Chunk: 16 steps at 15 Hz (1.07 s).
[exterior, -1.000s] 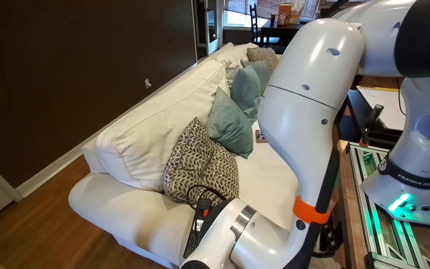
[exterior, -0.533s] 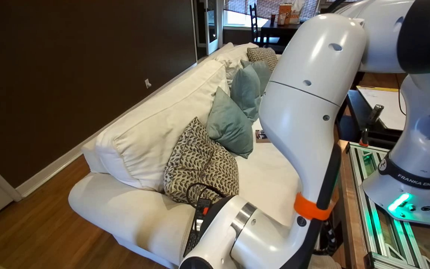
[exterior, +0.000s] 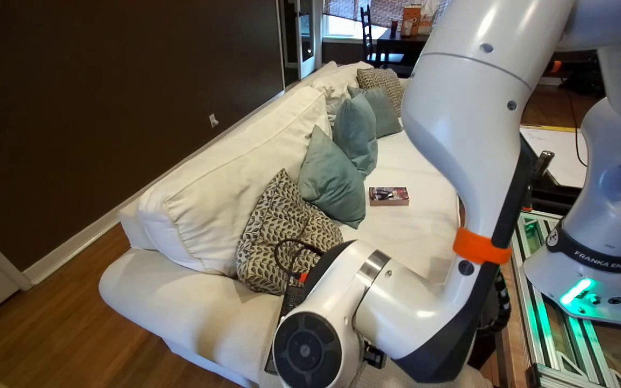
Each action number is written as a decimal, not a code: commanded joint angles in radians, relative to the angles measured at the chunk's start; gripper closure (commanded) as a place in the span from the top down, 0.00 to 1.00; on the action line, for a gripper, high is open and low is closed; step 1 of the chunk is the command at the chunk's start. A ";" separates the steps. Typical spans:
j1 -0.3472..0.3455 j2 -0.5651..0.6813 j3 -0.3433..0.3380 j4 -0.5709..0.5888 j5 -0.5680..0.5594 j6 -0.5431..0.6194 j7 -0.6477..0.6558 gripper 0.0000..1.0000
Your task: Flip the grey remote over
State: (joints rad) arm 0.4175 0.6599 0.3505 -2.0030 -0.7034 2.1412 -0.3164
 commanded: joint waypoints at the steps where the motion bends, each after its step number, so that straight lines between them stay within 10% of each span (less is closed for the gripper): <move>1: -0.063 -0.197 0.028 -0.208 0.048 0.126 0.008 1.00; 16: -0.112 -0.742 0.015 -0.695 0.448 0.592 -0.020 1.00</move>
State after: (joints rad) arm 0.2919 0.0321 0.3692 -2.6071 -0.3300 2.6951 -0.3071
